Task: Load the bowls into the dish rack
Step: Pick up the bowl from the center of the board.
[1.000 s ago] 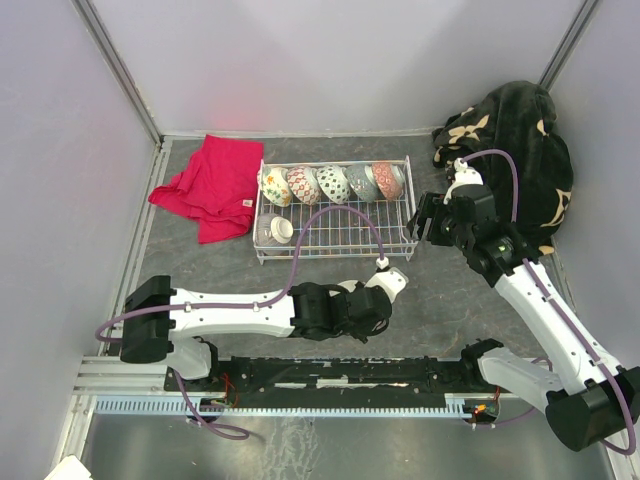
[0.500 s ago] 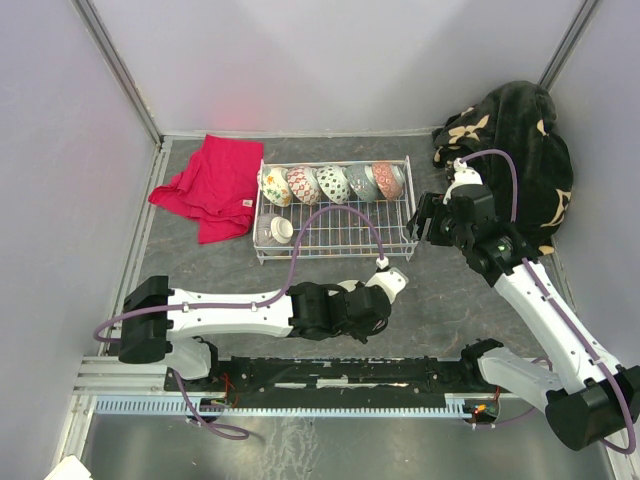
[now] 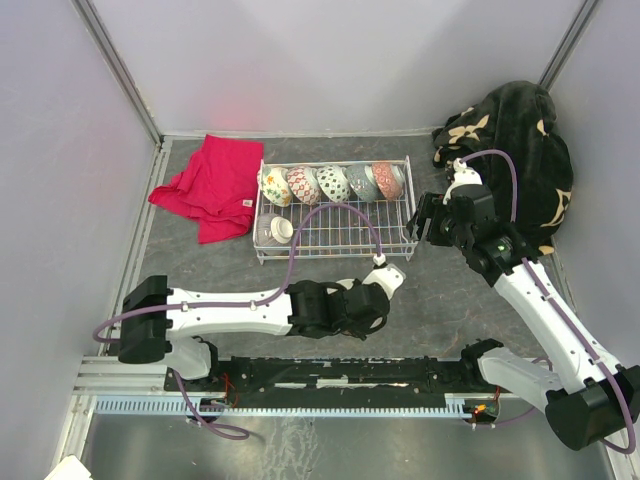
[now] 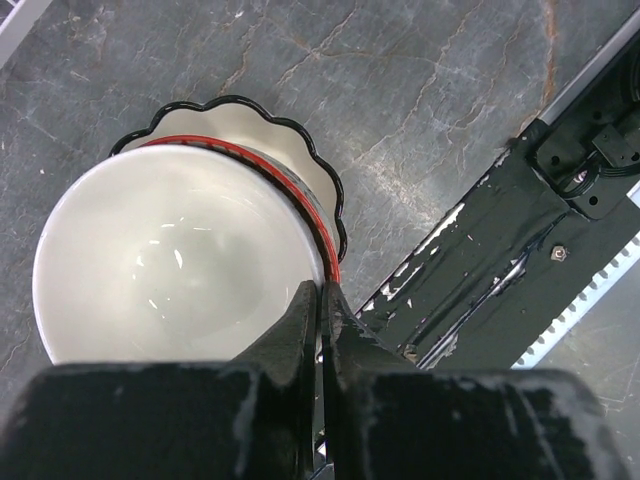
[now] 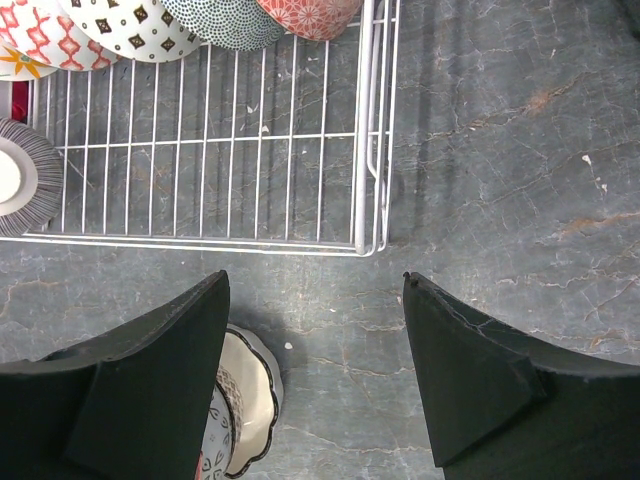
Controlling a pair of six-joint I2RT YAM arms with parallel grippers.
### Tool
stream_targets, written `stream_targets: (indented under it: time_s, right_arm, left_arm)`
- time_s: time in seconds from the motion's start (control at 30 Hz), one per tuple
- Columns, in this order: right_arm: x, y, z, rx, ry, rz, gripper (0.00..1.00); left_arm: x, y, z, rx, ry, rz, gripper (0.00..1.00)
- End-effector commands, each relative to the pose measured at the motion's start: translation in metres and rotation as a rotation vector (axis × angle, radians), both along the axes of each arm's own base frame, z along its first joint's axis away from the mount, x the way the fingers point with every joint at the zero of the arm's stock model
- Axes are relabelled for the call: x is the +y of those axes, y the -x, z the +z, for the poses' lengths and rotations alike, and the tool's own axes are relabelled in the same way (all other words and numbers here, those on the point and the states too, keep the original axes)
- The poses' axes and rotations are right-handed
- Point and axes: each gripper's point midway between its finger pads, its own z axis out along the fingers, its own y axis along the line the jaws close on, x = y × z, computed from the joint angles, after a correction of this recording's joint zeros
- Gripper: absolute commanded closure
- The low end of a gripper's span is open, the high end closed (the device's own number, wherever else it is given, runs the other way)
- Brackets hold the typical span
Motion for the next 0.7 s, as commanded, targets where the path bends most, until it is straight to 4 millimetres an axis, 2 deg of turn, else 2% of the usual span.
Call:
stream_targets:
  time_s: [0.0, 0.43, 0.67]
  right_arm:
    - [0.003, -0.008, 0.008, -0.037, -0.025, -0.004, 0.22]
    - [0.004, -0.008, 0.007, -0.037, -0.026, -0.004, 0.22]
    - [0.004, -0.008, 0.006, -0.035, -0.026, -0.005, 0.22]
  left_arm:
    - [-0.001, -0.014, 0.042, -0.050, 0.118, 0.063, 0.97]
    - [0.006, -0.032, 0.134, -0.153, 0.370, 0.122, 0.97]
    - [0.010, -0.050, 0.169, -0.203, 0.472, 0.159, 0.97]
